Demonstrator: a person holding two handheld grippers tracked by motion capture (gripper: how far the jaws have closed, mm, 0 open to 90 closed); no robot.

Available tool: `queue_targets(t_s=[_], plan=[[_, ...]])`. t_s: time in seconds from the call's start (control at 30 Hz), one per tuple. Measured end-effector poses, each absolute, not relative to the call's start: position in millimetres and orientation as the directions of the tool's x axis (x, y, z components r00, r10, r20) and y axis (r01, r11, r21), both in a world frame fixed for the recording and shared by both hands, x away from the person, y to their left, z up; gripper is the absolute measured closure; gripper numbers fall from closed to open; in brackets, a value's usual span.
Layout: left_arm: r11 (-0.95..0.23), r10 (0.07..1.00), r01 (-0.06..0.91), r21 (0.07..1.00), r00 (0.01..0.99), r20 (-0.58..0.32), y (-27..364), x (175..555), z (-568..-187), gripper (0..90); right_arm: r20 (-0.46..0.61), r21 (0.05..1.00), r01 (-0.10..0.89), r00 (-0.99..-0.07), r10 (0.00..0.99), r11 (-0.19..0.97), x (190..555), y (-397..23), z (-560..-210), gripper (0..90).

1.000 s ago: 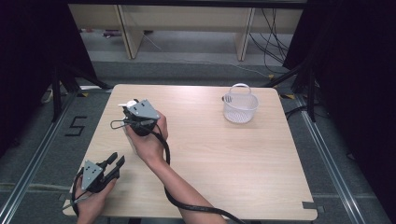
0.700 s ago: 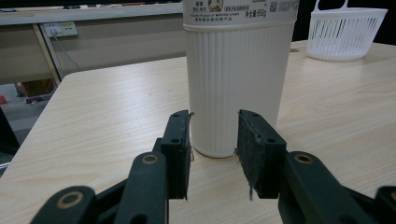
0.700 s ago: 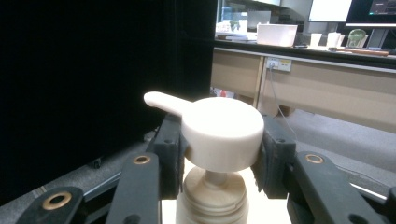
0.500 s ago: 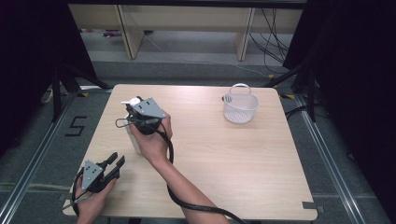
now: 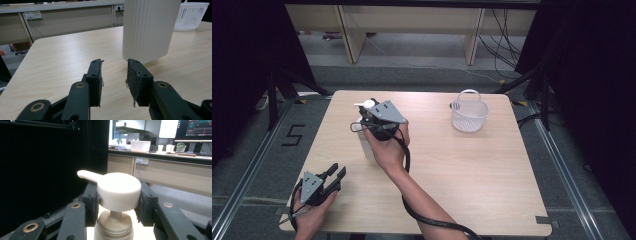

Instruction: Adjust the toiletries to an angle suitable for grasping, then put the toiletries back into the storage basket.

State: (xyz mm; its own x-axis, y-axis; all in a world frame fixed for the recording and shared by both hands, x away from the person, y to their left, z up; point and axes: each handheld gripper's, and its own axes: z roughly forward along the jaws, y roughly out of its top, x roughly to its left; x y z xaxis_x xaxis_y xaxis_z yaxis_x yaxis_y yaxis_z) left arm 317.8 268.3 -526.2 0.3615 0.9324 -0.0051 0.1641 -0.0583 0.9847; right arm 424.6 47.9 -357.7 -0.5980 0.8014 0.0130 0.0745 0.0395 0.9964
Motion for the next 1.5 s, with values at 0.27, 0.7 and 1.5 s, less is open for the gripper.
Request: queue_targets(t_s=[0.27, 0.7, 1.5], plan=[[-0.053, 0.934, 0.166, 0.985, 0.358, -0.010, 268.2, 318.2, -526.3, 63.9, 0.029, 0.997, 0.074, -0.574, 0.818, 0.017, 424.4, 26.6, -350.4, 59.9], [-0.053, 0.932, 0.164, 0.985, 0.361, -0.010, 268.9, 319.0, -526.1, 63.8, 0.003, 0.998, 0.052, -0.549, 0.836, 0.031, 422.0, 0.2, -338.1, 59.8], [-0.065, 0.938, 0.176, 0.982, 0.347, 0.000, 268.5, 318.0, -525.2, 63.6, -0.016, 0.999, 0.018, -0.462, 0.887, 0.028, 417.0, -61.6, -320.9, 59.8]])
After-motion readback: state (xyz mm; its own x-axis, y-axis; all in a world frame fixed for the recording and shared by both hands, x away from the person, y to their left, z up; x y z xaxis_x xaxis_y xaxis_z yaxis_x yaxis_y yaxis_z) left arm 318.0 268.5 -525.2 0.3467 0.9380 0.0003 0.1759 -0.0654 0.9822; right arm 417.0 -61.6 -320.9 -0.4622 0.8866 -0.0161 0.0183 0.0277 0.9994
